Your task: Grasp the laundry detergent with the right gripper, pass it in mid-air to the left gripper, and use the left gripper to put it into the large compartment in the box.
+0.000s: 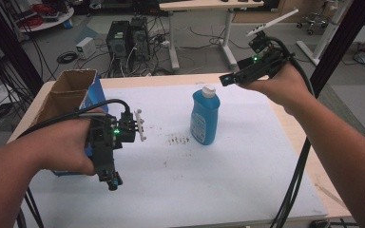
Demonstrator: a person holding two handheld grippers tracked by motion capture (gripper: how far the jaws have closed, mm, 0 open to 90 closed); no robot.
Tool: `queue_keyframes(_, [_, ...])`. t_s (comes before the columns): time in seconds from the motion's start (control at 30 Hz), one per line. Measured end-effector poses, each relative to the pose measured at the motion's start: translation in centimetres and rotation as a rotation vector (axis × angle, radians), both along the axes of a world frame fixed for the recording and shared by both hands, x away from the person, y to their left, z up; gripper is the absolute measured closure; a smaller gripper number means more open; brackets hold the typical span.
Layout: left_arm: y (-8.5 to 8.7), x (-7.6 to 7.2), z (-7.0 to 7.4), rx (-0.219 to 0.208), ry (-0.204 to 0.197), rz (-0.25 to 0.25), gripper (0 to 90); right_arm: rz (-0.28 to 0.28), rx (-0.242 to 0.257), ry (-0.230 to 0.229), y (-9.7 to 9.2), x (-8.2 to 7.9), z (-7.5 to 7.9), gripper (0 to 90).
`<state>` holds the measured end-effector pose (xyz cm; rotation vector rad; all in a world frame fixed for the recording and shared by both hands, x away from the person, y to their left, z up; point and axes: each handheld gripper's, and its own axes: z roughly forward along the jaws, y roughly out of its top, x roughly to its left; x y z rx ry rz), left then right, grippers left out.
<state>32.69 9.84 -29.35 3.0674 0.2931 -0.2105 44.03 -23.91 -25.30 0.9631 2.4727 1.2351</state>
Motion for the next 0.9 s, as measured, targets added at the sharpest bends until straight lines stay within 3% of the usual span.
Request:
queue_keyframes(0.33, [-0.1,-0.4,0.1,0.0,-0.003,0.006,1.7,-0.014,0.077,-0.025,-1.5,-2.8,-2.1,1.5])
queue_keyframes(0.43, [0.0,-0.5,0.0,-0.006,-0.004,0.011,1.6,-0.019,0.109,-0.043,-1.9,-4.3,-3.2,1.5])
queue_keyframes(0.73, [0.0,-0.7,-0.1,-0.007,-0.001,0.008,1.6,-0.025,0.124,-0.055,-1.9,-6.3,-6.1,0.8])
queue_keyframes(0.9, [0.1,-0.7,-0.2,-0.002,-0.002,0.004,1.6,-0.017,0.12,-0.038,-1.4,-7.1,-8.0,0.8])
